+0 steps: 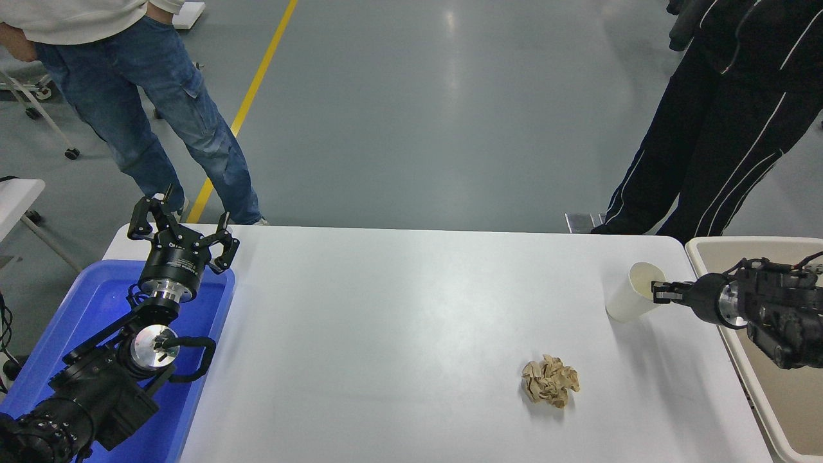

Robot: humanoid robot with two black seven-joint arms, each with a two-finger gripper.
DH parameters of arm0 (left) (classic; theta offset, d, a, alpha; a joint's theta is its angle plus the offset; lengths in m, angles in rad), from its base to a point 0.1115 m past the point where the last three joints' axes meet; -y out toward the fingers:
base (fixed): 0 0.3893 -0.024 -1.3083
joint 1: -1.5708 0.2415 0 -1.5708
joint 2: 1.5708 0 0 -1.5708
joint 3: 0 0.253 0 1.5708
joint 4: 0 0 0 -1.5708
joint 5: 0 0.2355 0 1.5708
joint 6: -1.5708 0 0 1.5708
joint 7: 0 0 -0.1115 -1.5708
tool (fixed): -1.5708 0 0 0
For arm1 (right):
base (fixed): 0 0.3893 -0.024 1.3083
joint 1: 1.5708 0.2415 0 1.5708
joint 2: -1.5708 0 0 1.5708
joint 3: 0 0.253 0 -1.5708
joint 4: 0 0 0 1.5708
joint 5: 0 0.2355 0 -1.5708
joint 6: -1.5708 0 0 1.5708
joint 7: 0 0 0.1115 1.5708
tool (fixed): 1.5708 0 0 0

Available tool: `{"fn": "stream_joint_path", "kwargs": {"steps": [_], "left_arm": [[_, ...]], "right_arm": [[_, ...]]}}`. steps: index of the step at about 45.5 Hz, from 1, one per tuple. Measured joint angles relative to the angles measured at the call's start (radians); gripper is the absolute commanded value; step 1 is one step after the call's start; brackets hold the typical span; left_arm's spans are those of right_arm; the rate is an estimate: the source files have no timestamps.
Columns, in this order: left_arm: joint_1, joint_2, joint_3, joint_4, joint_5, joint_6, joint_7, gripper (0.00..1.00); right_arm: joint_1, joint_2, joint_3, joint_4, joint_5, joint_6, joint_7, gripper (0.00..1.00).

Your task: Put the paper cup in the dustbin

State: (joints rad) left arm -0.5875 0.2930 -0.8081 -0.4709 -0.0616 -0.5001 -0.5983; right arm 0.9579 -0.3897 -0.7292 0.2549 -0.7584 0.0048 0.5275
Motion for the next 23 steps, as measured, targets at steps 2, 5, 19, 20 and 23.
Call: {"fn": "stream_joint_path", "kwargs": {"steps": [2,5,19,20,23], "left_arm": [[0.000,0.000,0.000,0.000,0.000,0.000,0.000,1.00],[0.000,0.000,0.000,0.000,0.000,0.000,0.000,1.00],[0.000,0.000,0.000,0.000,0.000,0.000,0.000,1.00],[0.000,0.000,0.000,0.000,0.000,0.000,0.000,1.00],[0.000,0.000,0.000,0.000,0.000,0.000,0.000,1.00]], "right_arm": [[0.003,-0.001,0.001,0.001,0.000,0.000,0.001,0.00],[0.009,-0.003,0.003,0.001,0.002,-0.001,0.004,0.00],[0.071,-0.072,0.017,0.010,0.016,0.028,0.092,0.00],[0.077,-0.079,0.019,0.010,0.017,0.032,0.099,0.00],[0.101,-0.107,0.032,0.014,0.023,0.051,0.126,0.00]]}}
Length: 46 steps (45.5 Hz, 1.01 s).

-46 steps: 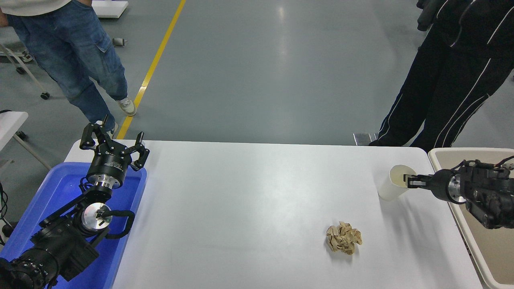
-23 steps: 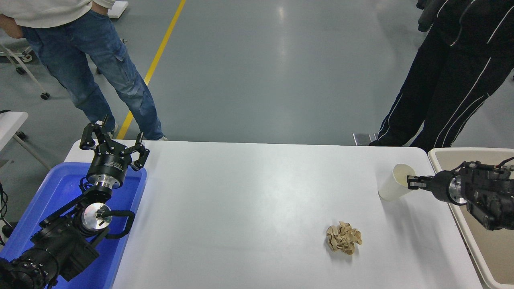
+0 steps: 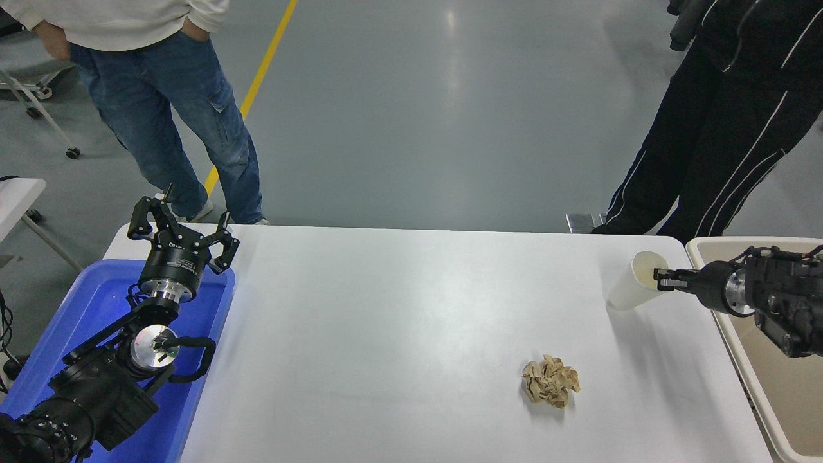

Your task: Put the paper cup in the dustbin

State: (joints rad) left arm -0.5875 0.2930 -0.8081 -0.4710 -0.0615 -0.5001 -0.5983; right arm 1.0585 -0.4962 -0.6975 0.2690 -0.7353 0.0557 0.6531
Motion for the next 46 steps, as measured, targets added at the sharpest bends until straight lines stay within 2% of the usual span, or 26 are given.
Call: {"fn": "stream_joint_path", "kwargs": {"steps": [13,24,39,46], "left_arm": [[0.000,0.000,0.000,0.000,0.000,0.000,0.000,1.00],[0.000,0.000,0.000,0.000,0.000,0.000,0.000,1.00],[0.000,0.000,0.000,0.000,0.000,0.000,0.000,1.00],[0.000,0.000,0.000,0.000,0.000,0.000,0.000,1.00]], "right_arm": [[0.140,-0.123,0.063,0.012,0.013,0.129,0.082,0.00],[0.244,-0.201,0.095,0.044,0.016,0.222,0.108,0.00],[0.275,-0.230,0.108,0.052,0.017,0.258,0.116,0.00],[0.240,-0.233,0.111,-0.004,0.025,0.260,0.109,0.00]]}}
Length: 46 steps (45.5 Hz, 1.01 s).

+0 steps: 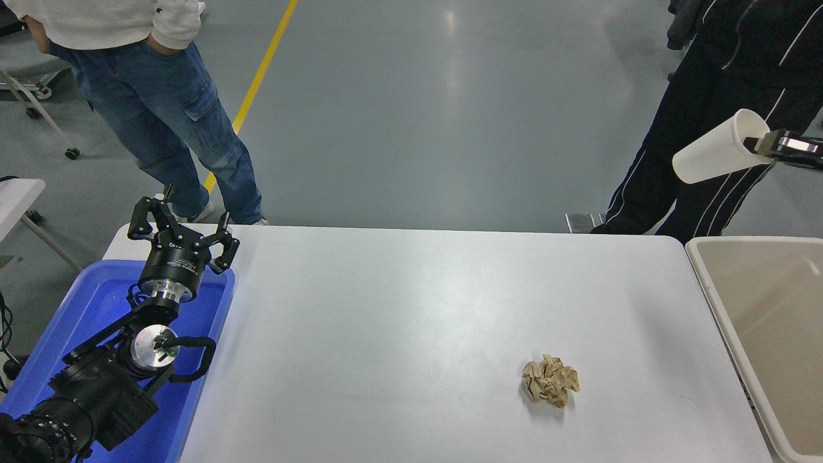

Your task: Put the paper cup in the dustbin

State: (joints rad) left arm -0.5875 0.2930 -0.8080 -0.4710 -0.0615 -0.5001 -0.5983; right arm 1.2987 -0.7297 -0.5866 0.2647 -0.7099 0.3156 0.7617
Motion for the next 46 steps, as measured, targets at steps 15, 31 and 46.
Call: {"fn": "stream_joint_path", "kwargs": {"steps": [15,31,46], "left_arm": [[0.000,0.000,0.000,0.000,0.000,0.000,0.000,1.00],[0.000,0.000,0.000,0.000,0.000,0.000,0.000,1.00],[0.000,0.000,0.000,0.000,0.000,0.000,0.000,1.00]], "right_arm": [[-0.141,0.014,0.006,-0.172,0.122,0.000,-0.168,0.00],[-0.260,0.017,0.042,-0.264,0.241,-0.010,-0.473,0.00],[-0.374,0.034,0.074,-0.296,0.268,-0.074,-0.614,0.00]]}}
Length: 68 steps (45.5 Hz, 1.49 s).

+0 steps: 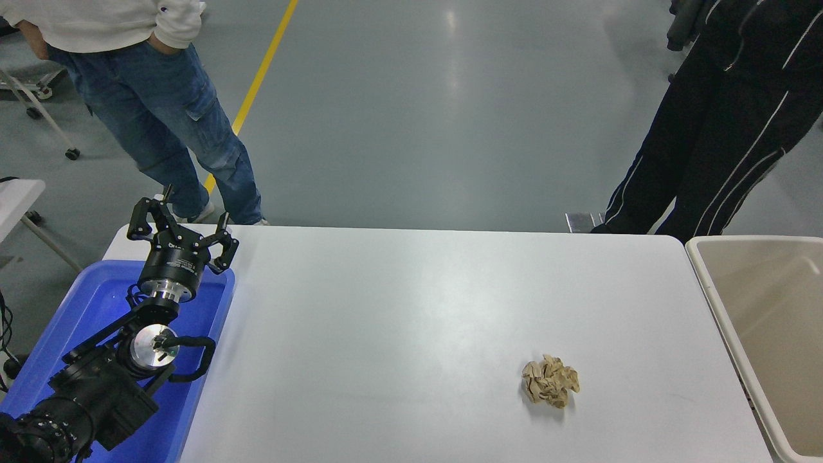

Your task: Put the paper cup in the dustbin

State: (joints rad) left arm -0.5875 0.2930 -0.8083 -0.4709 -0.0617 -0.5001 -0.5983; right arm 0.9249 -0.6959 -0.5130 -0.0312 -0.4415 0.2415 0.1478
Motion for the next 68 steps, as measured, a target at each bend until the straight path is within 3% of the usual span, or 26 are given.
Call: {"fn": "stream_joint_path", "kwargs": {"steps": [23,46,51,55,60,64,68], "left_arm": [[0.000,0.000,0.000,0.000,0.000,0.000,0.000,1.00],[0.000,0.000,0.000,0.000,0.000,0.000,0.000,1.00],[0.000,0.000,0.000,0.000,0.000,0.000,0.000,1.00],[0.000,0.000,0.000,0.000,0.000,0.000,0.000,1.00],[0.000,0.000,0.000,0.000,0.000,0.000,0.000,1.00],[0.000,0.000,0.000,0.000,0.000,0.000,0.000,1.00],[0.000,0.000,0.000,0.000,0.000,0.000,0.000,1.00]], "right_arm": [[-0.201,0.186,0.078,-0.008,0.008,-0.115,-0.053,0.00],[-0.261,0.256,0.112,-0.008,0.010,-0.157,-0.064,0.00],[-0.264,0.259,0.116,-0.008,0.011,-0.163,-0.064,0.27],[-0.264,0.260,0.118,-0.008,0.011,-0.184,-0.064,0.59],[-0.264,0.262,0.120,-0.006,0.011,-0.216,-0.063,0.83],[-0.262,0.262,0.126,-0.004,0.011,-0.246,-0.063,0.97],[-0.258,0.263,0.149,-0.002,0.012,-0.277,-0.062,0.98]]}}
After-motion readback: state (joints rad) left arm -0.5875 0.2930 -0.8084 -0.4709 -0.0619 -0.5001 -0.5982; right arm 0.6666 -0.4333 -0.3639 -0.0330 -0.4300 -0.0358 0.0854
